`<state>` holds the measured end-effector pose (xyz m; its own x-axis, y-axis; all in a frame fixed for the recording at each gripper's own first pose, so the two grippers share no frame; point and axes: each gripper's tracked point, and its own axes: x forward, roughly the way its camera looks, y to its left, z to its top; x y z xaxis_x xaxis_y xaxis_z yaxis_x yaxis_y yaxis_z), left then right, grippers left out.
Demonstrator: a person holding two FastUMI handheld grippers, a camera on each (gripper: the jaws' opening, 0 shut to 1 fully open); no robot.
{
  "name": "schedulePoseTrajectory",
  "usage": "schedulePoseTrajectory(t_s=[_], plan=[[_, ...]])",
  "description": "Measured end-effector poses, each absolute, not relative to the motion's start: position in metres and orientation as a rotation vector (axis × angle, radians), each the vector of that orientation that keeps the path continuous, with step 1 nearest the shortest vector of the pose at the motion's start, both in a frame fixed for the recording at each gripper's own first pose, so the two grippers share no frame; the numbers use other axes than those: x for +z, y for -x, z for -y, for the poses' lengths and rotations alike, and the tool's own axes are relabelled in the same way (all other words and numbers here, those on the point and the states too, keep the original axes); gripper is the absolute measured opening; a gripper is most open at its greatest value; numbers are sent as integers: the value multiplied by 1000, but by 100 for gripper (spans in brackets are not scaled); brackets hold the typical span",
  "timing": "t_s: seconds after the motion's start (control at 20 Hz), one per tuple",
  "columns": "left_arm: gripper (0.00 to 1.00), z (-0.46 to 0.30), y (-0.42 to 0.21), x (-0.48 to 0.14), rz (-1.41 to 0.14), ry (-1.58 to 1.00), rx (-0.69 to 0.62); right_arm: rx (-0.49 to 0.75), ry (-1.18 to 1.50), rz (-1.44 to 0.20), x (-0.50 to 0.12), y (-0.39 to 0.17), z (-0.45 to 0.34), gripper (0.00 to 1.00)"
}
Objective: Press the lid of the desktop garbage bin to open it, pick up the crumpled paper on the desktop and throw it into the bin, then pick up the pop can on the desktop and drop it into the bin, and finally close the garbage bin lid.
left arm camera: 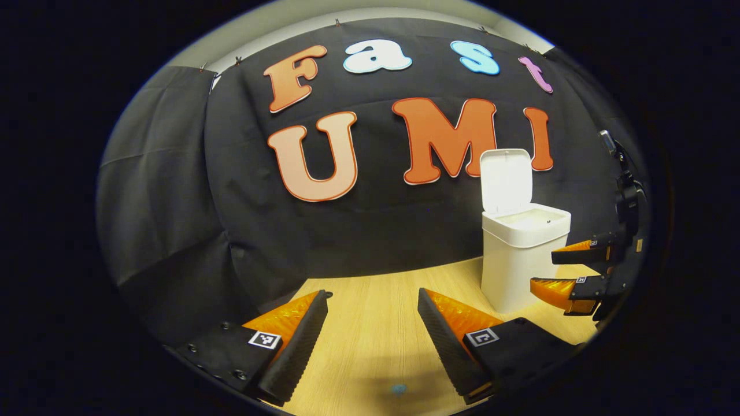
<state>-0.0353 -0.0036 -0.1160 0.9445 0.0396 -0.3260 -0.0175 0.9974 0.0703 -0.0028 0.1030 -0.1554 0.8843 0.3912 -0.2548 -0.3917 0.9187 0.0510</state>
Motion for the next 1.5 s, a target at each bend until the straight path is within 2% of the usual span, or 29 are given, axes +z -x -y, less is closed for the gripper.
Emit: schedulePoseTrajectory(t_s=[0.75,1.3,1.35,1.5], plan=[[100,27,66,-255,-655,-71,-82,507,15,-373,-204,42,-139,96],[100,32,90,-350,-810,-51,-148,528,25,-456,-231,59,-154,97],[96,28,93,-356,-819,-40,-147,530,22,-469,-236,61,-155,97],[96,19,94,-369,-851,-13,-151,542,12,-508,-247,69,-164,98]])
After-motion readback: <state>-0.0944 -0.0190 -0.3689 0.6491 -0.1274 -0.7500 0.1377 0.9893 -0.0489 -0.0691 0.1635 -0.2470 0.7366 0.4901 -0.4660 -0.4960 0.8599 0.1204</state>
